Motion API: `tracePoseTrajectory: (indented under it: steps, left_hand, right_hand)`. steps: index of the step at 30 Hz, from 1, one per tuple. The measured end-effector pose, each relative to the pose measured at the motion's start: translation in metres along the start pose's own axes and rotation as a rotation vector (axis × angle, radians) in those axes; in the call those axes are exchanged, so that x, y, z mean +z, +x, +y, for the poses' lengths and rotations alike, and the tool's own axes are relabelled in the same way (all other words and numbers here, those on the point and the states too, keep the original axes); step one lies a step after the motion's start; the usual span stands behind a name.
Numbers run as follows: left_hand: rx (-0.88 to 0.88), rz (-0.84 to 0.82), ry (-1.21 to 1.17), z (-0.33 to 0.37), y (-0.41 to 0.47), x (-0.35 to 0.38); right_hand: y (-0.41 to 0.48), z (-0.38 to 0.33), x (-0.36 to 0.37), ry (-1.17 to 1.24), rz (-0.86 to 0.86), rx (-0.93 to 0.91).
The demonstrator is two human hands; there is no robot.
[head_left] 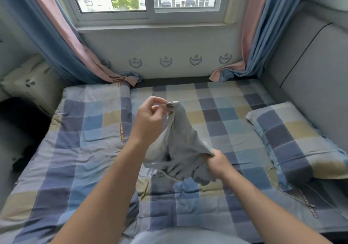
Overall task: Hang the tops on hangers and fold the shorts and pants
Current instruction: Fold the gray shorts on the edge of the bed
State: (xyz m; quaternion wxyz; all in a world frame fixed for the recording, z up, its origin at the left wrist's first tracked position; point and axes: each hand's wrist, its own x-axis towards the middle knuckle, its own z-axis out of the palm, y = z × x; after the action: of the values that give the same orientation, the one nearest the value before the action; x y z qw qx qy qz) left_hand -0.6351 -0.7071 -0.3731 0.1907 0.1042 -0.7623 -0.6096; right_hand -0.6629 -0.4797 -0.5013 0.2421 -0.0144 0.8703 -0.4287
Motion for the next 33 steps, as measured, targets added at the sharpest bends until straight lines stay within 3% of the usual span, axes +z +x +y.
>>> tracePoseTrajectory:
  steps: [5,9,11,18,22,28,33]
  left_hand:
    - [-0.115,-0.315,0.247,-0.021,-0.015,0.016]
    - [-0.260,-0.659,0.356,-0.036,-0.037,0.028]
    - [-0.314,-0.753,0.329,-0.041,-0.052,0.038]
    - [-0.154,-0.458,0.172,-0.044,-0.073,0.066]
    - [-0.261,-0.300,-0.119,-0.026,-0.064,0.063]
    - [-0.366,-0.169,-0.259,0.002,-0.049,0.057]
    - [-0.394,-0.150,-0.251,0.012,-0.048,0.061]
  right_hand:
    - [-0.002,-0.042,-0.012,0.375,0.093,0.022]
    - [-0.014,-0.081,-0.032,0.608,0.187,-0.021]
    - [-0.023,-0.097,-0.040,0.687,0.167,-0.074]
    - [-0.037,-0.117,-0.059,0.858,0.168,-0.185]
    - [-0.035,-0.097,-0.061,0.887,-0.011,-0.305]
    - [-0.037,-0.057,-0.041,0.400,-0.230,-0.253]
    - [-0.036,-0.040,-0.016,0.417,-0.292,-0.197]
